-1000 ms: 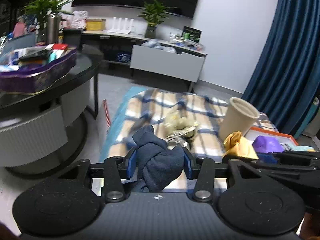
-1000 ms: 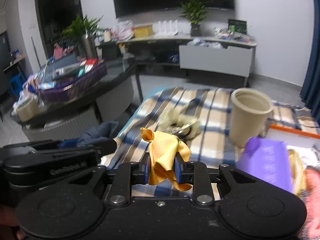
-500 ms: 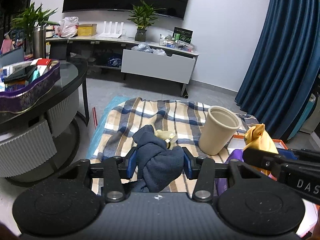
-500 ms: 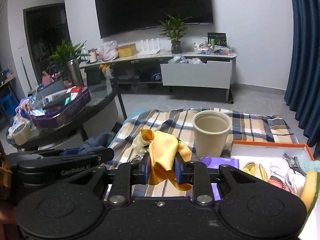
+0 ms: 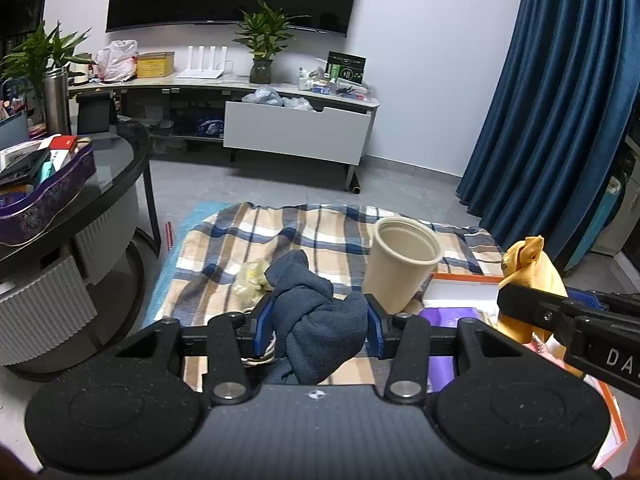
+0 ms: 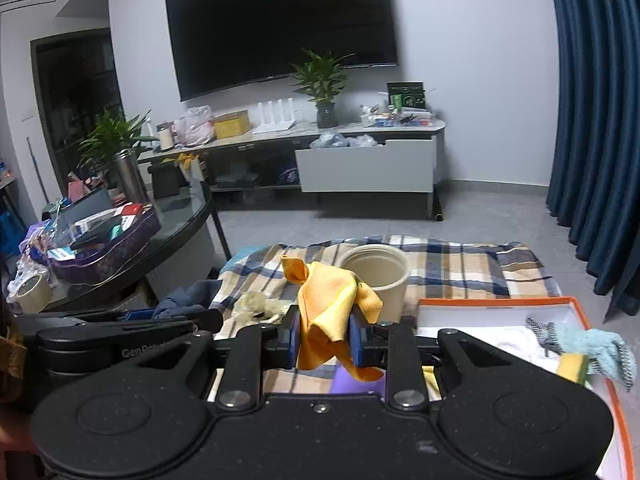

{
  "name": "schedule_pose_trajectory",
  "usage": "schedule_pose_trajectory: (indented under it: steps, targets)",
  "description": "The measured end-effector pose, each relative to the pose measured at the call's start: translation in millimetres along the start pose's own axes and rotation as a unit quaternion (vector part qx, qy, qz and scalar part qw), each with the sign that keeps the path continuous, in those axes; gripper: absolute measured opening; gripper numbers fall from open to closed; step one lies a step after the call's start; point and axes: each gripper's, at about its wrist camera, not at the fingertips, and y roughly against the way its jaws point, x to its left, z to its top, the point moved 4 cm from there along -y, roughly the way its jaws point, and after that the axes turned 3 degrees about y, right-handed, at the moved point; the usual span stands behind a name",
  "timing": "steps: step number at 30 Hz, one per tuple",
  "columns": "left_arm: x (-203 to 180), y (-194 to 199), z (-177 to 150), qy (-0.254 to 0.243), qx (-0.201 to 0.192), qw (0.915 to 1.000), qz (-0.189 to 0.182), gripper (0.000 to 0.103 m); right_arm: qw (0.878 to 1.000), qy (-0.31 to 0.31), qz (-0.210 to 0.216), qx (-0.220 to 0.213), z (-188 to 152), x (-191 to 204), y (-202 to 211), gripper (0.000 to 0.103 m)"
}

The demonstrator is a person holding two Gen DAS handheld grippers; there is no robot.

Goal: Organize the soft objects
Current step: 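Carry the navy and yellow cloths with both grippers over the white box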

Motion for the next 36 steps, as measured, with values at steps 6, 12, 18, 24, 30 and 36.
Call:
schedule_pose_trajectory:
  steps: [6, 12, 18, 24, 30, 36]
  targets:
    - [-16, -1, -1, -0.006, 0.004, 0.9999, -0.01, 0.046, 1.0, -0.012, -0.009, -0.005, -1, -16, 9, 0.03]
    - [-29, -3, -3, -0.018, 0.008, 0.9996, -0.02, 0.047, 0.999, -0.026, -0.019, -0.012, -3, -32, 16, 0.03]
    - [-43, -5, -5, -0.027, 0.011, 0.9991, -0.029, 0.047, 0.999, -0.036, -0.031, -0.014, -6, -45, 21, 0.03]
    - [-54, -6, -8, -0.034, 0.017, 0.9985, -0.04, 0.047, 0.998, -0.047, -0.041, -0.014, -10, -56, 24, 0.03]
    - [-65, -8, -10, -0.04, 0.022, 0.9978, -0.048, 0.047, 0.997, -0.053, -0.05, -0.017, -11, -64, 27, 0.03]
    - [-73, -10, -12, -0.046, 0.025, 0.9971, -0.056, 0.047, 0.996, -0.061, -0.058, -0.017, -13, -73, 30, 0.03]
